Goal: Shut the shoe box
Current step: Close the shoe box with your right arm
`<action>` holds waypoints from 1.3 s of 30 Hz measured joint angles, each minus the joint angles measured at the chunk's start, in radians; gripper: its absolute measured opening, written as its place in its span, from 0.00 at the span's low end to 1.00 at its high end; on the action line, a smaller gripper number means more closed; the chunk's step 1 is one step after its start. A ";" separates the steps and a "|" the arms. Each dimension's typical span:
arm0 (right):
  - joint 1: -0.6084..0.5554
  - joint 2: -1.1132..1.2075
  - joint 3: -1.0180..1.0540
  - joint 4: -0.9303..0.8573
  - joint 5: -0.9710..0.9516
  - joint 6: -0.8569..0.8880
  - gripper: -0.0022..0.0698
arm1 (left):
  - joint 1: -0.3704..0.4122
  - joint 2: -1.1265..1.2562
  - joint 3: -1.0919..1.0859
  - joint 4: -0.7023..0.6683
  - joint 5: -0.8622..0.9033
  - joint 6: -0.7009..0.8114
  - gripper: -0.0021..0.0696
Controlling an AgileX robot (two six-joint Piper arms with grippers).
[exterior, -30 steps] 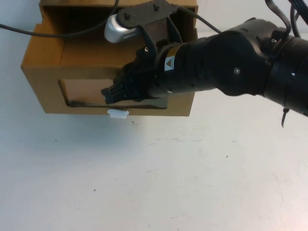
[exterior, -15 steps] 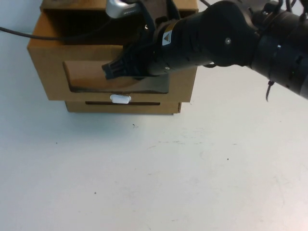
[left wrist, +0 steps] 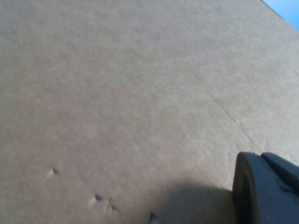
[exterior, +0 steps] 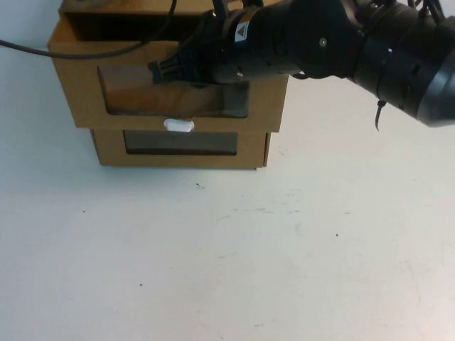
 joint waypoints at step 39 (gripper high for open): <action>-0.125 0.228 -0.240 0.145 -0.018 -0.025 0.01 | 0.004 0.009 -0.038 -0.023 0.030 0.017 0.02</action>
